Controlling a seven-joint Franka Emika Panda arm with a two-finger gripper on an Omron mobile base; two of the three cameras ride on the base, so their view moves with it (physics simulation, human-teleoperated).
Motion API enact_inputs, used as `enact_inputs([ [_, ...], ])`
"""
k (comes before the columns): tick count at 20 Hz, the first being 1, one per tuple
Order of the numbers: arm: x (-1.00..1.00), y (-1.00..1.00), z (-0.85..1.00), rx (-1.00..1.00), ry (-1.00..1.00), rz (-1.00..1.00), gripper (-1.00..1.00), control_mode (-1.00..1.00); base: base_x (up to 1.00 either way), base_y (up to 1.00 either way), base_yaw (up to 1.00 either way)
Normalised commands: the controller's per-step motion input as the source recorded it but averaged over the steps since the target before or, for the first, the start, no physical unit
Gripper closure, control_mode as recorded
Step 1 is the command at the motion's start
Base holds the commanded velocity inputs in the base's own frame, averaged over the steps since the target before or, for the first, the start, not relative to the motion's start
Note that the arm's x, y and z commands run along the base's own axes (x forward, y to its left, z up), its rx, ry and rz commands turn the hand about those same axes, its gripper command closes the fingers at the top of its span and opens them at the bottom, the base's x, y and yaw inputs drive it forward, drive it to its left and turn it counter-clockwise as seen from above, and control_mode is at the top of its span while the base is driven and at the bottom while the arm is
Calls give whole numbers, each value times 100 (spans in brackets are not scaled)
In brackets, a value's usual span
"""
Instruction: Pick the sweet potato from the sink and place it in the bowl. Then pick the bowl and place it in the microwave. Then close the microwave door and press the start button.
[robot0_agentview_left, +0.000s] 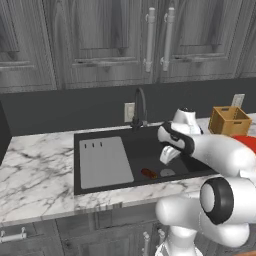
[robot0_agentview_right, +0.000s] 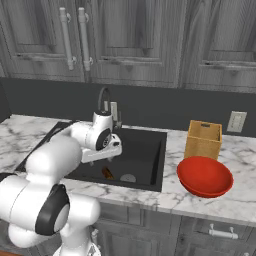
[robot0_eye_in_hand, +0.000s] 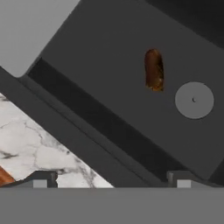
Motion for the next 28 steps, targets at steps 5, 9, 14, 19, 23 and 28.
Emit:
enact_inputs([
  [5,20,6,-59,2,2,9,-100,-100,0,0,0],
  [9,20,0,-52,8,0,11,-100,-100,0,0,0],
  [14,22,2,-44,9,0,9,-100,-100,0,0,0],
  [19,25,3,-34,8,0,3,-100,-100,0,0,0],
  [23,26,5,-27,9,0,0,-100,-100,0,0,0],
  [28,22,4,-29,6,0,0,-100,-100,0,0,0],
])
